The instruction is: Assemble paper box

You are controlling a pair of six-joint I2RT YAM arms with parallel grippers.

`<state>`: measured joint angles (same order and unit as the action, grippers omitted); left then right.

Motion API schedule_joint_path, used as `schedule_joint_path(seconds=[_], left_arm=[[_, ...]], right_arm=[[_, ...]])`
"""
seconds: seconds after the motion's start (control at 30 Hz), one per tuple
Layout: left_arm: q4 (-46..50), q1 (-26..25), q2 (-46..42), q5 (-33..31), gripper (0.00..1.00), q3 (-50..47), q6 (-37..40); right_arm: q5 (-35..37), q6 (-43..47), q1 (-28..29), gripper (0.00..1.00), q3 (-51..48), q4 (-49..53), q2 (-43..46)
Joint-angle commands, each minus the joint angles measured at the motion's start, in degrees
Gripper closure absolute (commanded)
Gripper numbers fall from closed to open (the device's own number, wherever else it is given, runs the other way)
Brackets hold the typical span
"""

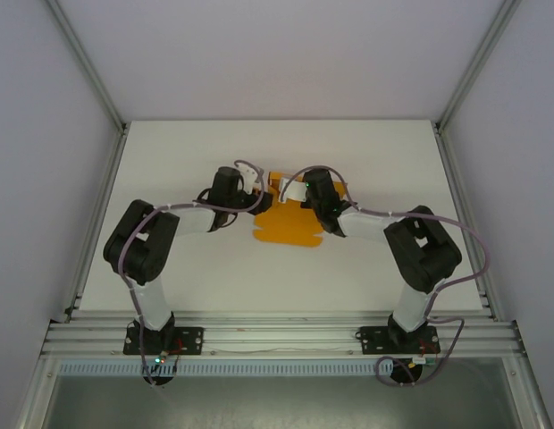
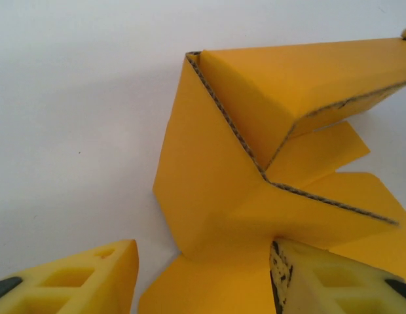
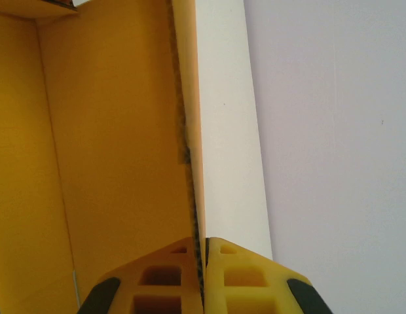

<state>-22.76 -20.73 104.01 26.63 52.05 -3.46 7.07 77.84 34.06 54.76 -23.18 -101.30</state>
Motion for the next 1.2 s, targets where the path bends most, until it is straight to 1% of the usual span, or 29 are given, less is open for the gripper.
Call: schedule_joint_path(seconds=[0.0,0.07,0.13,0.17,0.2,0.27,0.33,0.37,0.4,0.5,0.6,0.63,0.67,0.73,0.77,0.83,0.87,0.93,0.97,1.03,1.17], left_arm=[[-3.43,-0.14,-2.73,-1.14,0.47,-2.71,1.35],[-3.96,0.12,-3.58,-2.50,0.48,-3.89,0.87],[-4.83,1.18,-5.03,-4.46,0.49,-5.55,-1.85],[-4.83,1.97,-6.06,-4.08,0.48,-6.46,-3.24],[-5.04,2.87,-7.56,-3.55,0.44,-7.78,-4.93],[-7.03,4.21,-10.65,-1.72,0.43,-11.13,-7.42],[-9.54,4.72,-14.16,-0.82,0.35,-14.26,-9.08],[-8.86,4.69,-15.62,-0.93,0.31,-14.61,-9.46],[-6.75,4.71,-16.92,-1.31,0.25,-14.11,-9.87],[3.48,4.41,-17.67,-1.25,0.19,-8.65,-10.86],[8.75,2.31,-15.60,1.37,0.20,-2.71,-11.10],[9.74,1.40,-15.12,1.19,0.20,-1.71,-10.82],[10.91,0.41,-14.77,-0.40,0.21,-0.75,-10.78],[12.25,-1.22,-14.01,-4.33,0.24,0.27,-11.20],[12.46,-1.91,-13.48,-6.31,0.30,0.70,-12.32],[15.28,-3.05,-11.43,-6.76,0.34,2.47,-12.60],[17.76,-3.66,-10.37,-8.15,0.36,3.85,-12.76],[21.62,-5.10,-8.67,-13.16,0.40,5.96,-11.65],[23.35,-5.83,-8.26,-16.72,0.41,6.72,-11.13],[25.22,-6.08,-8.58,-20.53,0.43,7.58,-10.72],[24.73,-5.77,-12.57,-24.49,0.43,5.77,-9.97]], right_arm=[[-0.62,0.64,0.05,1.00,-2.51,0.26,-1.29],[-0.48,1.62,0.08,1.00,-3.28,-0.20,-1.27],[-0.26,3.17,0.25,1.00,-4.37,-1.36,-1.06],[-0.14,3.66,0.21,1.00,-4.81,-1.64,-0.77],[0.23,4.12,0.22,1.00,-5.13,-1.26,-0.21],[0.47,5.52,0.29,1.00,-5.61,-0.15,0.96],[1.51,7.32,0.56,1.00,-5.88,0.21,1.47],[2.33,8.03,0.85,1.00,-5.71,0.47,1.54],[3.11,8.59,1.03,1.00,-5.46,0.52,1.41],[4.47,9.06,1.85,1.00,-4.39,1.84,1.10],[6.01,9.51,2.93,1.00,-3.64,1.60,0.16],[6.65,9.56,3.26,1.00,-3.31,1.30,-0.23],[7.63,9.20,3.55,1.00,-2.98,0.75,-0.71],[9.32,8.06,3.73,1.00,-2.09,0.51,-1.57],[9.81,7.48,3.73,1.00,-1.72,0.51,-1.99],[10.82,6.55,3.74,1.00,-1.35,0.08,-2.65],[11.25,6.27,3.82,1.00,-1.34,-0.24,-2.90],[11.63,5.97,3.82,1.00,-1.63,-0.88,-3.00],[11.57,5.85,3.86,1.00,-2.14,-0.88,-2.79],[11.01,5.36,3.86,1.00,-2.70,-0.63,-2.27],[10.73,5.21,3.85,1.00,-3.28,0.06,-1.71]])
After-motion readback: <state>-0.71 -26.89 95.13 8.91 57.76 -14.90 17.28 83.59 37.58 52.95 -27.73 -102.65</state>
